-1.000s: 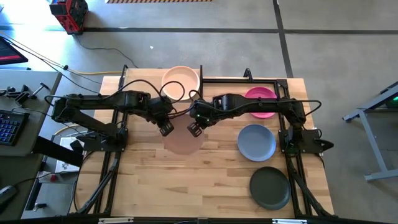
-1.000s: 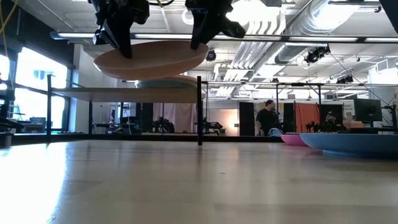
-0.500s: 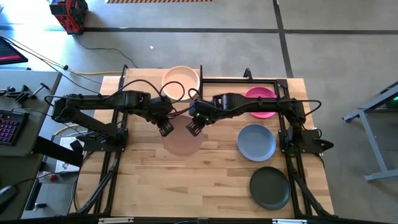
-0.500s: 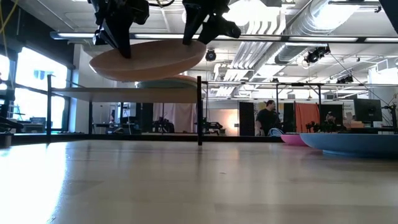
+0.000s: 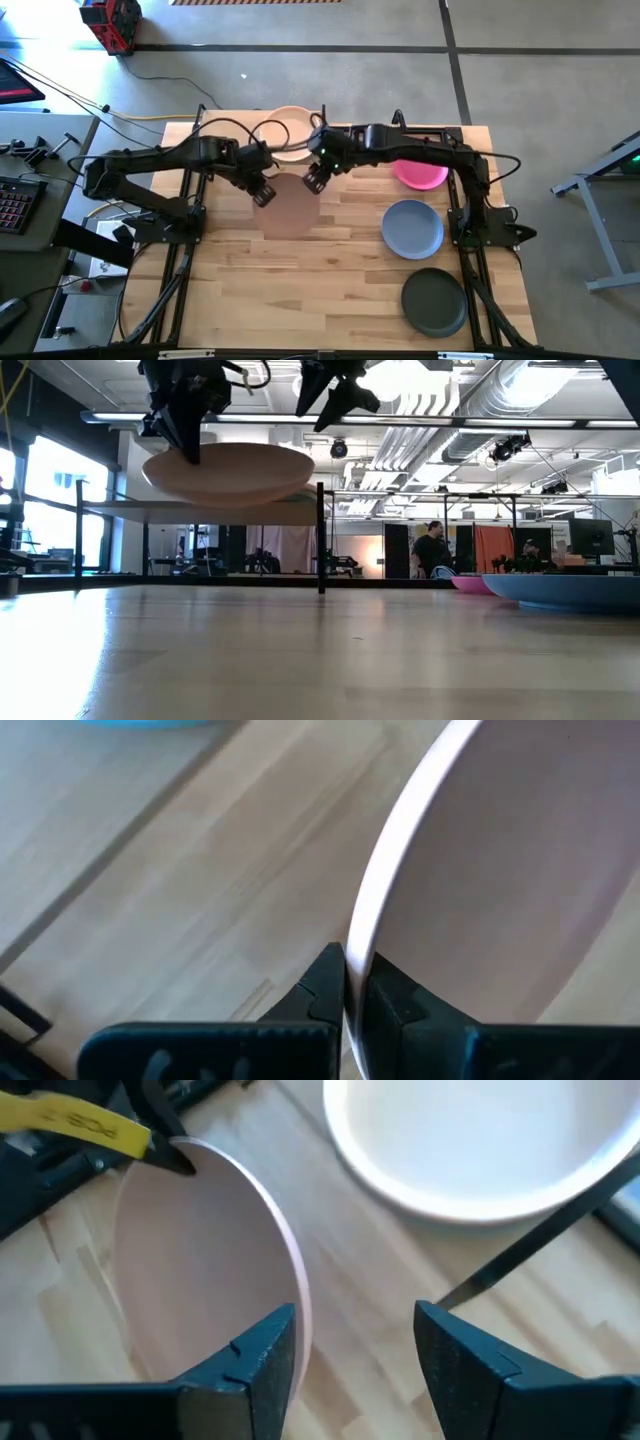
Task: Place and stack plates onto a shelf
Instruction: Put the light pink plate on the shelf
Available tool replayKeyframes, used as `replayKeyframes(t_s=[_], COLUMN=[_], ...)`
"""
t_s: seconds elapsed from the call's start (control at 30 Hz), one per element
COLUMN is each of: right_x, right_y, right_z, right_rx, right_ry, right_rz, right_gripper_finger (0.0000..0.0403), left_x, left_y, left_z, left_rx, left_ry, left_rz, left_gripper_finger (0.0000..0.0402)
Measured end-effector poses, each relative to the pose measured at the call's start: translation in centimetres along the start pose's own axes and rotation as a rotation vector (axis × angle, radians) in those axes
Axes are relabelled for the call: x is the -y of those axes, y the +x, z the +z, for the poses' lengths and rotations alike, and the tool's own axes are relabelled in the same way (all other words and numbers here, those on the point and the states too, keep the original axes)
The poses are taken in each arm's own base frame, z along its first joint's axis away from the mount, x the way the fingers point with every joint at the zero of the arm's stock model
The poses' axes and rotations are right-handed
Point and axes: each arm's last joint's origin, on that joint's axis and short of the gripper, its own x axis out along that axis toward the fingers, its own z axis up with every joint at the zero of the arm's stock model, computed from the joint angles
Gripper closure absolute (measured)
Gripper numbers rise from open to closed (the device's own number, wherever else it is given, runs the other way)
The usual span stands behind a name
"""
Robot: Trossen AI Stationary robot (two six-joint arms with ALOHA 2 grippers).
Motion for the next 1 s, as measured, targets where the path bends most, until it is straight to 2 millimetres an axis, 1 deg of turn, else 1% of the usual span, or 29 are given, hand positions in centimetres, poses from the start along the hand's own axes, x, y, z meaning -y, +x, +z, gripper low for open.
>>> replayKeyframes(t_s=[0.2, 0.3, 0.43, 0.63, 0.8, 1.0], right_x=[1.7, 2.6, 3.9, 6.2, 7.9, 9.4], right_y=[-1.5, -2.1, -2.4, -2.2, -2.2, -2.1], right_z=[2.0, 2.7, 3.5, 4.1, 4.5, 4.7], right_rx=[0.069, 0.092, 0.109, 0.091, 0.073, 0.041], right_ry=[-0.117, -0.174, -0.227, -0.274, -0.286, -0.327], right_rz=[-0.006, -0.019, -0.041, -0.087, -0.119, -0.149], right_gripper_finger=[0.0221, 0.0222, 0.0222, 0.0222, 0.0222, 0.0222], left_x=[-1.8, -2.9, -4.6, -7.1, -8.9, -10.4], left_y=[-1.1, -2.1, -3.5, -5.2, -6.4, -8.0], left_z=[0.4, 0.8, 1.2, 1.6, 1.8, 1.5], left_rx=[0.018, 0.047, 0.099, 0.163, 0.214, 0.273], left_ry=[-0.094, -0.145, -0.244, -0.372, -0.46, -0.536], left_rz=[-0.008, 0.022, 0.067, 0.139, 0.164, 0.171], left_gripper_finger=[0.0398, 0.0398, 0.0396, 0.0395, 0.0395, 0.0395])
